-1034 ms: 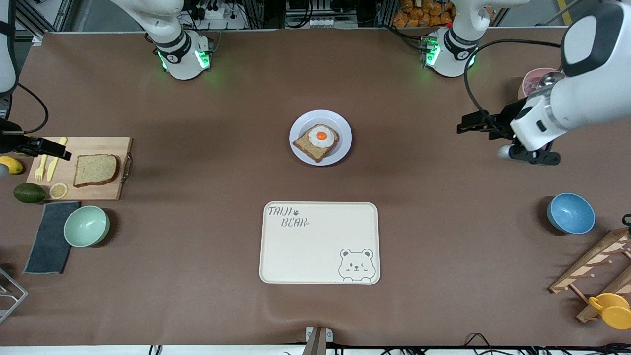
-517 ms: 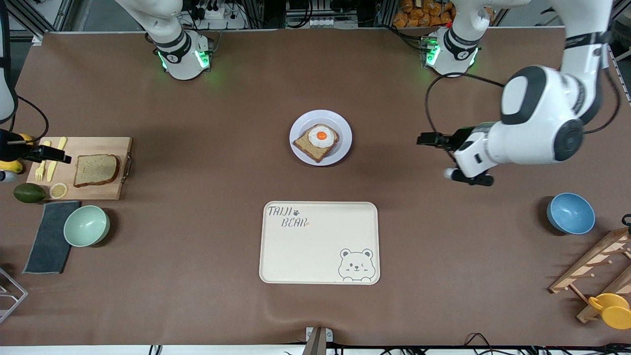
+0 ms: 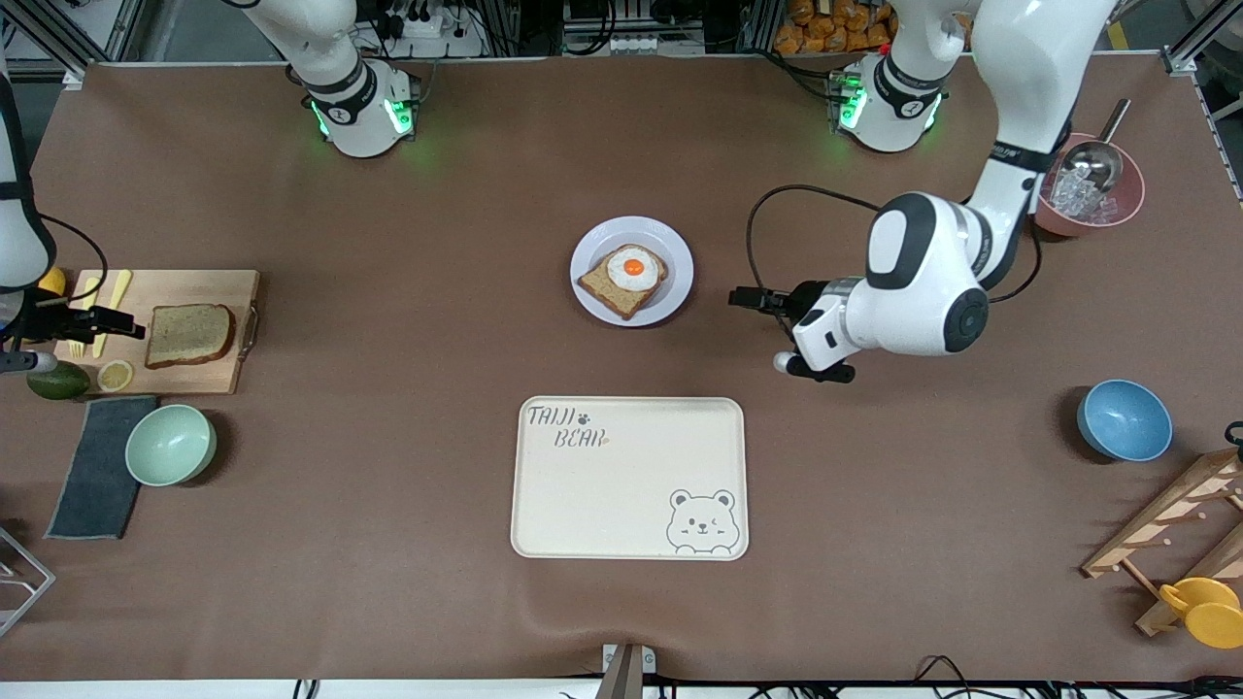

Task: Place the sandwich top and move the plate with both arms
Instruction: 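Grasp the white plate rim with the left gripper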

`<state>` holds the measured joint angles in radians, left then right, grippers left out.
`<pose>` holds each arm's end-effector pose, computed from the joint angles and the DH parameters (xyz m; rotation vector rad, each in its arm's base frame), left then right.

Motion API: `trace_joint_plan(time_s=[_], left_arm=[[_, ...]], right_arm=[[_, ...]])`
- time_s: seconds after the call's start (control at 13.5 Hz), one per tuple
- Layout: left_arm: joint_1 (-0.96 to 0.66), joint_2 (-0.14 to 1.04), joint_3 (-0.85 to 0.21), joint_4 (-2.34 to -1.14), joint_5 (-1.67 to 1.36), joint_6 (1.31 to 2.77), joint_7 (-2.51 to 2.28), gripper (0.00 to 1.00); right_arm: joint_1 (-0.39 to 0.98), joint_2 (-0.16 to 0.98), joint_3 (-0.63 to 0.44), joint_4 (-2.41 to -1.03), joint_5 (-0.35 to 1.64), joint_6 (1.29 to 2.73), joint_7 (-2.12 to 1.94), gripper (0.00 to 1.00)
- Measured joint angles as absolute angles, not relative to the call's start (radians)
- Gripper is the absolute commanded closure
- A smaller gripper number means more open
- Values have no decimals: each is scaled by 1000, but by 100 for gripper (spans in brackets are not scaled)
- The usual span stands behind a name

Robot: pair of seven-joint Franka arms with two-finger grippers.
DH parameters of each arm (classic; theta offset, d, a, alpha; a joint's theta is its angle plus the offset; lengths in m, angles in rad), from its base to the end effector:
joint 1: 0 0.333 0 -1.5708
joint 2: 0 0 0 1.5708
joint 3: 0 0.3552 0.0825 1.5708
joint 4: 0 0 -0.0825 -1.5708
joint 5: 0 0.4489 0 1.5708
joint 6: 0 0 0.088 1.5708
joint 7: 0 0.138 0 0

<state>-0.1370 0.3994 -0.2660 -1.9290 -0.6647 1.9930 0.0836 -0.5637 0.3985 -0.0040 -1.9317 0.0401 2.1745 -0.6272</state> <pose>0.5779 -0.3022 0.2486 2.4856 -0.1201 -0.5510 0.5594 -0.3537 0.2292 -3.0244 -0.0519 0.1698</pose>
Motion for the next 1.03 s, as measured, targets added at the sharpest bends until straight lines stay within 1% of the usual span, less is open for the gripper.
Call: trace_joint_plan(time_s=[0.22,0.3,0.44,0.59,0.66,0.81,1.03], left_arm=[[-136,435,-267,-1956,-756,2013,225,0],[-135,436,-269,-1983,-787,2038,273,0],[-135,436,-284,-2045,-854,2097,378,0],[-137,441,-293,-2096,-904,2124,462,0],[-138,448,-294,-2109,-912,2126,481,0],[-148,469,-297,-2114,-921,2129,494,0],[-165,500,-298,-2114,-981,2147,553,0]], right_arm=[[-574,430,-4,-1928,54,2182,-632,14],[-574,438,-4,-1925,67,2182,-639,17],[-578,461,-3,-1918,105,2182,-670,18],[-588,489,-4,-1909,135,2186,-714,22],[-592,502,-4,-1899,138,2186,-730,23],[-595,521,-4,-1883,140,2186,-750,29],[-607,541,-4,-1870,141,2186,-784,32]])
